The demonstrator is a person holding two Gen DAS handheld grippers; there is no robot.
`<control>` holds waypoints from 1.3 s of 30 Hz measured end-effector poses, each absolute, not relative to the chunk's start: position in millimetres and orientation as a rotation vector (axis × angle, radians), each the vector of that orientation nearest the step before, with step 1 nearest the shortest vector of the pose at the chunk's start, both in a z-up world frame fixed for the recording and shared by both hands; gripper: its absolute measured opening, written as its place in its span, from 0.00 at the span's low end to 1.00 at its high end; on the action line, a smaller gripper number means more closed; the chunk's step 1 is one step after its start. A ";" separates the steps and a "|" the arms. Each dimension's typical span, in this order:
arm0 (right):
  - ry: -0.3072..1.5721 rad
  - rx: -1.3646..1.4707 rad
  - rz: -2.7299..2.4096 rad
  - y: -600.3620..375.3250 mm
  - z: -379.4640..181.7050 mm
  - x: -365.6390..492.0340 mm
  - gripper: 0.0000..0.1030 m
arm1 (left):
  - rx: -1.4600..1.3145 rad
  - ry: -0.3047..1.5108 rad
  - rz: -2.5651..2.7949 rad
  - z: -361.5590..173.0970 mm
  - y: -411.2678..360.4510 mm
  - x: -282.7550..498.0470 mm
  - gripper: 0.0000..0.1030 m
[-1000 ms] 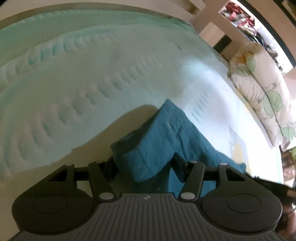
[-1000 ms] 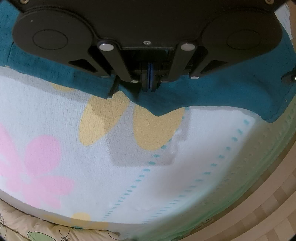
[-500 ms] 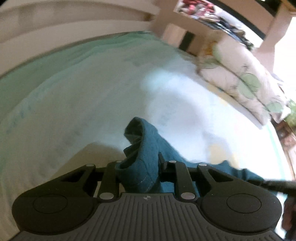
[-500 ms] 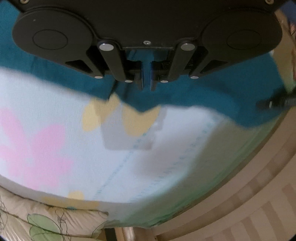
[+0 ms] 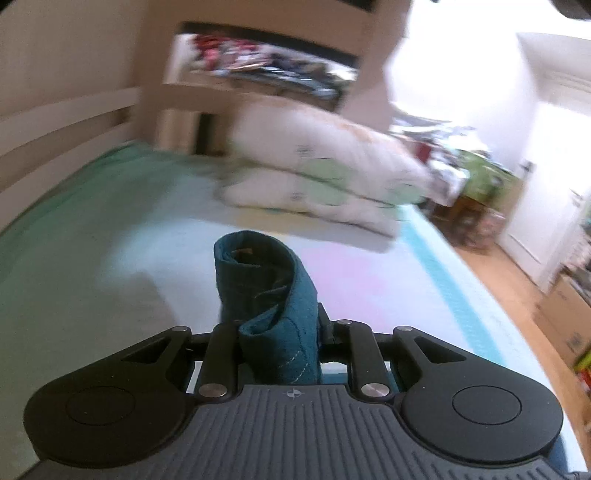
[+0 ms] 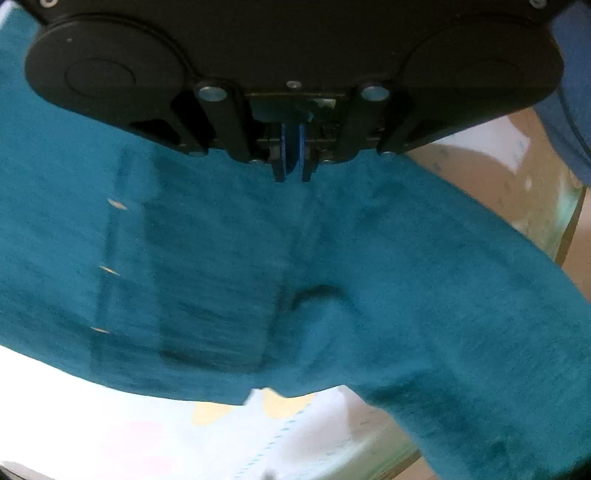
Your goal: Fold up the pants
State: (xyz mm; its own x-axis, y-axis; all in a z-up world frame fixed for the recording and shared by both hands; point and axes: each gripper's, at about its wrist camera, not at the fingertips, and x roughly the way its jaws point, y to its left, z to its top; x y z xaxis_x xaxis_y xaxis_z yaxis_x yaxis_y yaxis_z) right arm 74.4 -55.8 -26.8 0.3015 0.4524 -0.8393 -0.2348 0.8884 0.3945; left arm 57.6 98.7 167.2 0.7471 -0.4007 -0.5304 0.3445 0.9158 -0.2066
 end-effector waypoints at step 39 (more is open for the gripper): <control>1.057 0.666 0.014 -259.7 7.7 60.9 0.55 | 0.118 0.893 -0.615 38.1 -85.0 59.0 0.50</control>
State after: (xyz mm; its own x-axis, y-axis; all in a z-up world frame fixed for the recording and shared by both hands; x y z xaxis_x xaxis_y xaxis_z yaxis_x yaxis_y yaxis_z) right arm 60.9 -259.7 7.7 0.5104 0.3191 -0.7985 0.2980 0.8054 0.5124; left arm 59.0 -85.0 38.1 0.4687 -0.4523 -0.7588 0.5477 0.8227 -0.1522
